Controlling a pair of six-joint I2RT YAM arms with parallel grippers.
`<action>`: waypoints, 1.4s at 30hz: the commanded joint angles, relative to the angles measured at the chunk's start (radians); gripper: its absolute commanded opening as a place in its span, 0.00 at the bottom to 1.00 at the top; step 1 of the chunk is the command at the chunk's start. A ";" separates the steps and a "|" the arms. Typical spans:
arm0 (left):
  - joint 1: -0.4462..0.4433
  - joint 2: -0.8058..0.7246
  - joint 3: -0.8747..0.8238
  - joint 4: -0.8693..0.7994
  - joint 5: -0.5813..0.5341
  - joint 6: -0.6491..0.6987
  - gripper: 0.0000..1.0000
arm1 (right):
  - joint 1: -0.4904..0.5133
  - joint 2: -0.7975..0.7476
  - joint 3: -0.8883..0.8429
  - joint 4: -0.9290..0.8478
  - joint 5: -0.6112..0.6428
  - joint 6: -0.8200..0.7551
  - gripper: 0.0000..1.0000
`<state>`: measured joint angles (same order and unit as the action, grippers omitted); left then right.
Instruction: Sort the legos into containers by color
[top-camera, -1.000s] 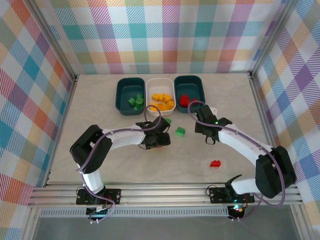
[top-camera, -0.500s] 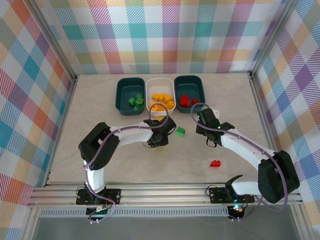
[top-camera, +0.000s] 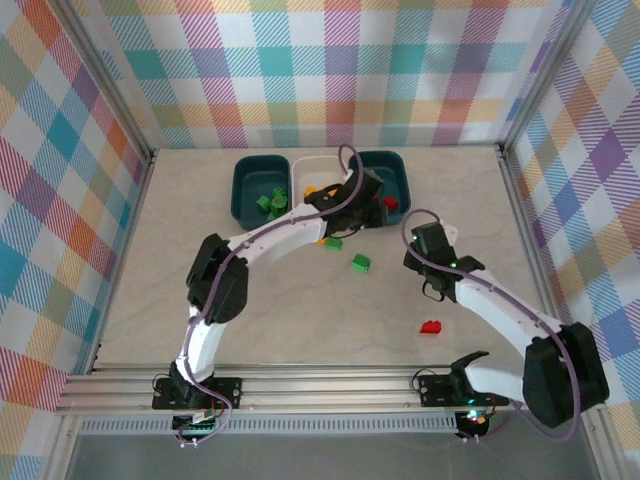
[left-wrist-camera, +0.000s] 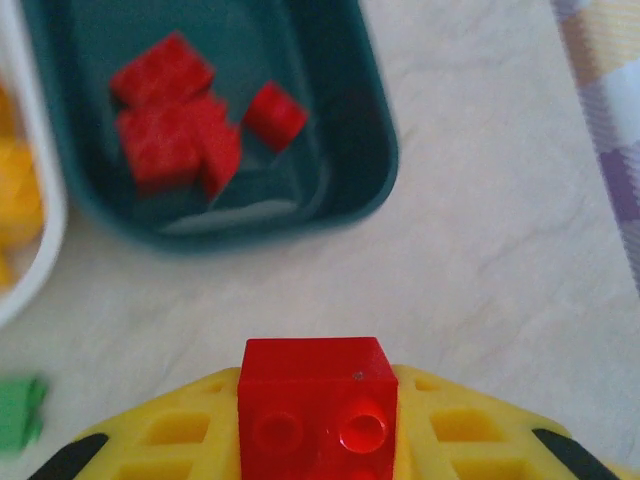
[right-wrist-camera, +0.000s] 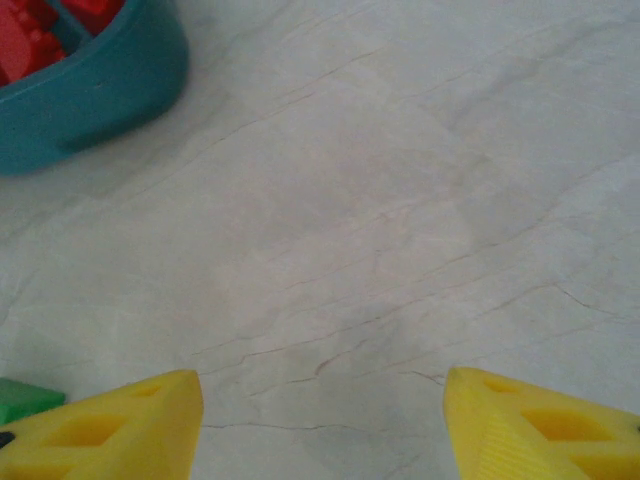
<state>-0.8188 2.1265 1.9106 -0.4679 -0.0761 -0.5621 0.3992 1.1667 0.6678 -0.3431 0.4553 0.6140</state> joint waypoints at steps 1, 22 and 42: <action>0.019 0.145 0.176 -0.071 -0.024 0.096 0.31 | -0.023 -0.060 -0.025 0.029 -0.018 0.034 0.65; 0.117 0.295 0.523 -0.103 0.198 0.138 0.83 | -0.036 -0.221 -0.004 -0.360 -0.099 0.213 0.76; 0.108 -0.751 -1.079 0.425 0.063 -0.078 0.85 | -0.019 -0.071 -0.022 -0.708 -0.338 0.360 0.80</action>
<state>-0.7063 1.4754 0.8783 -0.0368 0.0357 -0.6365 0.3744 1.0935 0.6369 -0.9676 0.1513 0.9455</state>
